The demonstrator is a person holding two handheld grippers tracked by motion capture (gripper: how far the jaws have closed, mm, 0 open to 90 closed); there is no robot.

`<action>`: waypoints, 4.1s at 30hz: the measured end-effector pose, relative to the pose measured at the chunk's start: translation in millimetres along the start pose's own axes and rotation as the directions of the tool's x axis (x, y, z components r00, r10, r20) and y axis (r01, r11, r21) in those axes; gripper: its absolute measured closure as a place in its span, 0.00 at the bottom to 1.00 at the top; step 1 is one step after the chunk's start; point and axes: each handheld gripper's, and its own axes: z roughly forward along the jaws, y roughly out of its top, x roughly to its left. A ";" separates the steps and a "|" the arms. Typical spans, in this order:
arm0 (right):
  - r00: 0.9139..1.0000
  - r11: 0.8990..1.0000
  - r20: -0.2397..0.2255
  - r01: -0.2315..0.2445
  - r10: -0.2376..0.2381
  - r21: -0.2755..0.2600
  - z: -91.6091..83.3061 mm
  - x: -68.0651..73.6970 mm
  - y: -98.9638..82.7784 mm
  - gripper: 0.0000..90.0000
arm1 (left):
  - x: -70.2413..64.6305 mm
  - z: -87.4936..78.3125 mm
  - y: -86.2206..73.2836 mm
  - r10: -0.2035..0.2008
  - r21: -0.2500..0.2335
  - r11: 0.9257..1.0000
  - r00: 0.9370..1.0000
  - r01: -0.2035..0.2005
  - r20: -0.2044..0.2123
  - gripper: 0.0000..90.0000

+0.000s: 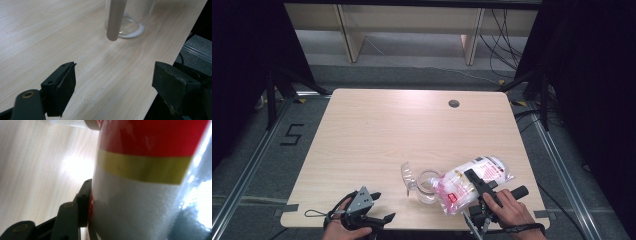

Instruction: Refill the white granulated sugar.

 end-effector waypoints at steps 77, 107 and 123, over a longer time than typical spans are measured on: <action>0.994 0.993 0.000 0.112 -0.112 0.037 -2.9 -5.8 3.1 0.60 | 1.4 -3.0 2.0 -0.003 -0.011 1.000 1.000 0.003 0.003 0.21; 0.988 0.987 0.003 0.152 -0.152 0.048 -2.8 -7.4 5.0 0.60 | 0.8 -2.4 1.1 0.018 0.010 1.000 1.000 -0.018 0.002 0.21; 0.988 0.986 0.016 0.152 -0.153 0.076 -5.5 -11.5 4.7 0.61 | 0.9 -2.7 1.3 0.016 0.003 1.000 1.000 -0.016 0.005 0.21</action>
